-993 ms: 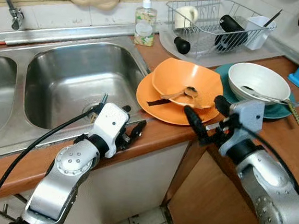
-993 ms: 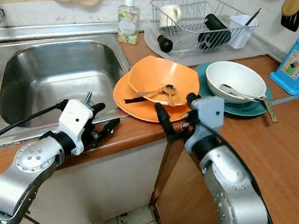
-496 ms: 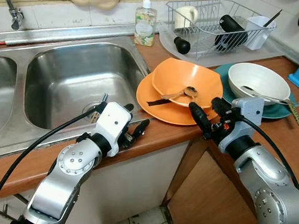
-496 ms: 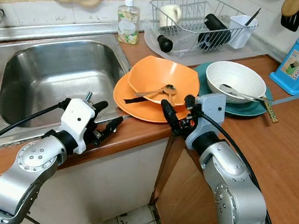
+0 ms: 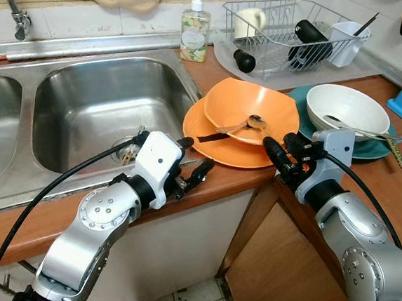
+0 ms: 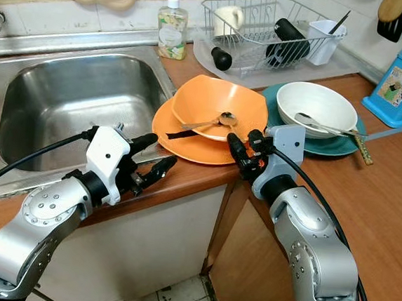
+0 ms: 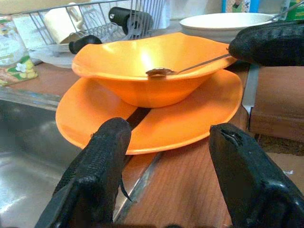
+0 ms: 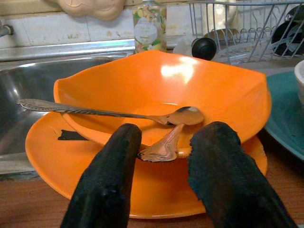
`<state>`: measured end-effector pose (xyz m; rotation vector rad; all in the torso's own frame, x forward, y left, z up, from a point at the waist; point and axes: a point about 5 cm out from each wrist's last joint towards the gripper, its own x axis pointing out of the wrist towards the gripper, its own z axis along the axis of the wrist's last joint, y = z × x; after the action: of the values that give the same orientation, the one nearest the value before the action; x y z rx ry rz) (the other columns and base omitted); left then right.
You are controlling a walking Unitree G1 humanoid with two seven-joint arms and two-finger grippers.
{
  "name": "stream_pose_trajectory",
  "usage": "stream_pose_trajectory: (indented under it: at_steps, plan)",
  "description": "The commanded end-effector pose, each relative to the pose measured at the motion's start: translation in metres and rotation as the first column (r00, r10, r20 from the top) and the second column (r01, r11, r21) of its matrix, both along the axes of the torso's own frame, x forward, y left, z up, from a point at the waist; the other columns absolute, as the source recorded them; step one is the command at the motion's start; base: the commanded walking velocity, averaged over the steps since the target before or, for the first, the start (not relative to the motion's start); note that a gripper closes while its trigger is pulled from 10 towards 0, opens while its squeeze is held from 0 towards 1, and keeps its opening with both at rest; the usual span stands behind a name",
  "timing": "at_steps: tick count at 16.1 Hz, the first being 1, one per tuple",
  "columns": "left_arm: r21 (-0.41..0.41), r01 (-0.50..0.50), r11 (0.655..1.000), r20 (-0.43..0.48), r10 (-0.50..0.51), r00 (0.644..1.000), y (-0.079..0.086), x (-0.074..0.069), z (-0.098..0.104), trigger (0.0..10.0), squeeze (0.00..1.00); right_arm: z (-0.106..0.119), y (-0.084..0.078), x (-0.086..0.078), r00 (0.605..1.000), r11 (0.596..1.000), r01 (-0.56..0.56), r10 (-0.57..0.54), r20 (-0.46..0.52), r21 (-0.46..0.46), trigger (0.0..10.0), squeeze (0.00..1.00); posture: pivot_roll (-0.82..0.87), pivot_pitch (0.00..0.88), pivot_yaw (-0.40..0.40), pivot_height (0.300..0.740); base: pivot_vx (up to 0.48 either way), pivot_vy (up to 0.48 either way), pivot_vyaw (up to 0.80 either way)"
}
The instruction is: Kitchen organization
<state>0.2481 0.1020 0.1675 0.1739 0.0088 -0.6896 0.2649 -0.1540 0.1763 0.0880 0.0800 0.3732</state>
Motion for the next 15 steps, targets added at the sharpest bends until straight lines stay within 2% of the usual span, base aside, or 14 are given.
stream_pose_trajectory:
  at_steps: [1,9,10,11,15]
  plan:
    - [-0.007,0.024,1.000,0.018,-0.024,1.000,-0.0028,-0.0009,0.0072,10.0,0.00,0.0019,-0.0043,0.0022,1.000,1.000,0.017,-0.017,-0.005,-0.016,0.0,0.00,-0.04,0.000,0.012,0.740,0.000,0.000,0.00]
    - [-0.008,0.046,0.999,-0.001,-0.046,0.999,-0.0026,-0.0037,0.0075,10.0,0.00,0.0015,-0.0066,0.0022,0.999,0.999,0.043,-0.044,-0.008,-0.028,0.0,0.00,-0.03,0.000,0.010,0.740,0.000,0.000,0.00]
    - [0.013,0.052,0.999,-0.001,-0.052,0.999,-0.0020,-0.0040,0.0071,10.0,0.00,0.0017,-0.0078,0.0026,0.998,0.998,0.055,-0.055,-0.007,-0.032,0.0,0.00,-0.03,0.000,0.010,0.740,0.000,0.000,0.00]
    - [0.034,0.058,0.998,0.001,-0.058,0.998,-0.0017,-0.0042,0.0066,10.0,0.00,0.0024,-0.0089,0.0028,0.998,0.998,0.061,-0.061,-0.005,-0.033,0.0,0.00,-0.03,0.000,0.010,0.740,0.000,0.000,0.00]
    - [0.026,0.053,0.998,0.020,-0.054,0.998,-0.0014,-0.0010,0.0120,10.0,0.00,0.0103,-0.0130,0.0045,0.997,0.996,0.081,-0.080,0.024,-0.032,0.0,0.00,-0.03,0.000,0.018,0.740,0.000,0.000,0.00]
